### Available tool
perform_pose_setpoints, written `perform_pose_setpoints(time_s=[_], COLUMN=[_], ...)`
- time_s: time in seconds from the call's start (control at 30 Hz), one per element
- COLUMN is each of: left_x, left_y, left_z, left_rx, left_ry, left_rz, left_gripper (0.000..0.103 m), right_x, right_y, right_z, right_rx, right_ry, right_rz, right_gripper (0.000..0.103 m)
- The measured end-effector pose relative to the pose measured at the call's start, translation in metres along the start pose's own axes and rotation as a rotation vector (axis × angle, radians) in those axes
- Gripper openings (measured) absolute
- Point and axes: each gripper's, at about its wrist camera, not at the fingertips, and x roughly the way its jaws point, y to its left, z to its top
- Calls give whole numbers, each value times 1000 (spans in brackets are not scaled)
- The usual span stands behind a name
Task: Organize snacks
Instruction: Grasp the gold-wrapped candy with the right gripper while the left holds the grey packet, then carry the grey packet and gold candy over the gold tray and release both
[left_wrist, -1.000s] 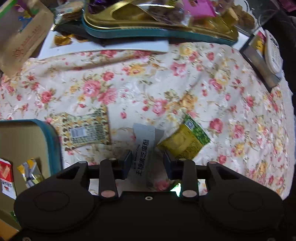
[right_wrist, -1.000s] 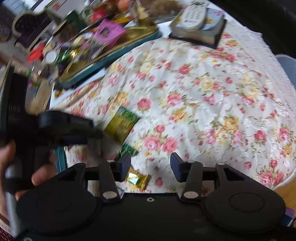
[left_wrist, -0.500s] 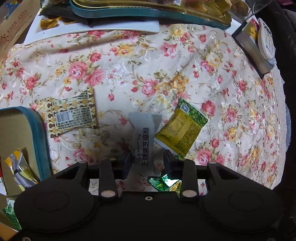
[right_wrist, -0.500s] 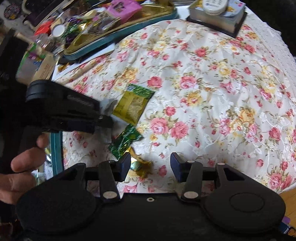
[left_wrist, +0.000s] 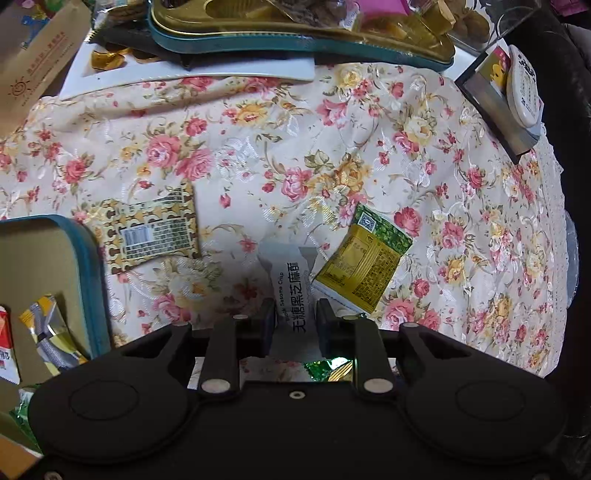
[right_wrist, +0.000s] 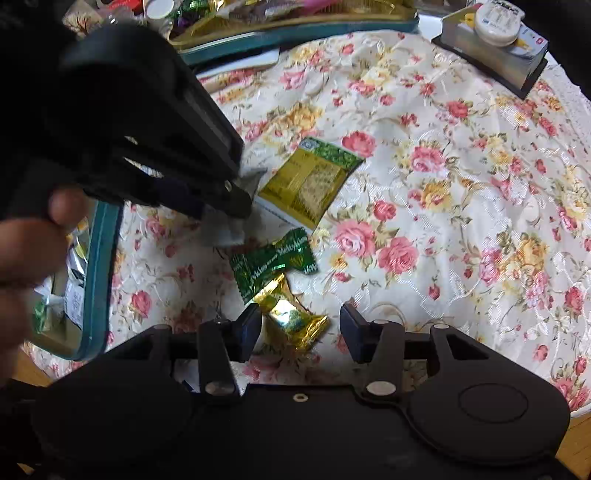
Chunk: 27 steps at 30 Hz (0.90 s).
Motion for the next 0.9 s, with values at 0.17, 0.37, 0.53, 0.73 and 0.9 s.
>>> perform_pose_setpoints(time_s=[0.17,0.37,0.53,0.73,0.9], left_x=[-21,-40,-63,-81,-95], left_y=[8,16,35,55,77], left_z=[-3,-7,-7,-13,-17], left_rx=[-2,-27,-70,-100,-135], left_ry=[-10,-39,-71,-104,-124], left_rz=[-2,-30,-59,-76,-84], left_gripper=[30,29,29,29,29], right_x=[1,-23,-44,-58,-56], right_y=[-2,-26,-35,-27,-14], right_z=[1,15,29,37,37], right_rx=[14,188,281,292,274], right_ry=[-21,-73,-140,-182,-174], right_rz=[-45,3,23,38,35], right_gripper=[30,29,29,29,29])
